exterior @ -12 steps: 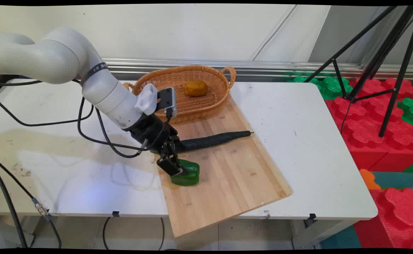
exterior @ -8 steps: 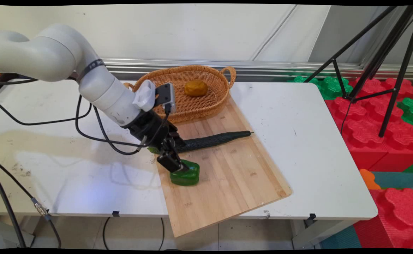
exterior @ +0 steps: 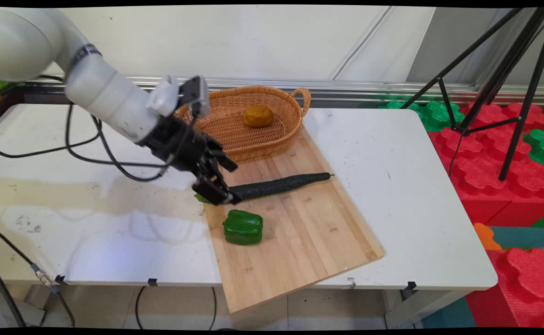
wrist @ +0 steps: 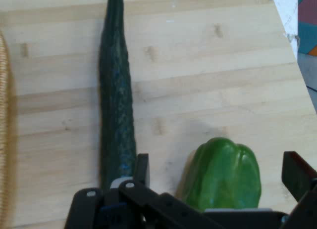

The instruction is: Pick up the potato from the vegetable basket

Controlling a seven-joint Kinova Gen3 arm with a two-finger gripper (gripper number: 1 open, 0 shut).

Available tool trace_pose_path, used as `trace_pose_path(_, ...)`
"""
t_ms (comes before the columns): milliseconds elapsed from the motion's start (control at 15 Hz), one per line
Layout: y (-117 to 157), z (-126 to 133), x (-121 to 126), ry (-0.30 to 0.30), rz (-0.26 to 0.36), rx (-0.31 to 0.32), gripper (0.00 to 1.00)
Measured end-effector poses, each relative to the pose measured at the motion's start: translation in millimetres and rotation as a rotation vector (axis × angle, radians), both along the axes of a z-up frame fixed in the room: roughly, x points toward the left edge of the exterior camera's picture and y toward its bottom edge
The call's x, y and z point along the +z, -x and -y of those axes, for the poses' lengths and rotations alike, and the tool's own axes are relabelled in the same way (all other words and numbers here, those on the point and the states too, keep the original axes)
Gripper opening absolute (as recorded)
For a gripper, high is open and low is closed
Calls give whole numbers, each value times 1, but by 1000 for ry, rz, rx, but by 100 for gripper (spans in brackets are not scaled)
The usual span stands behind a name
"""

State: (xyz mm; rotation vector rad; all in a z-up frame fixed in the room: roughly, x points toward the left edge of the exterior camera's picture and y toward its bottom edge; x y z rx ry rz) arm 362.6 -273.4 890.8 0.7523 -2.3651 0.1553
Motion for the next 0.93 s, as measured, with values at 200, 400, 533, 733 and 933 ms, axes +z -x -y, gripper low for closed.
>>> trace_pose_path(200,-16,-2,17,25,-8,10,100)
trace_pose_path(400,-38,0,36,58,-6,29,100)
trace_pose_path(533,-54,6,47,85,2,47,100)
trace_pose_path(733,-74,20,57,124,23,72,100)
trace_pose_path(933,-87,35,60,154,50,81,100)
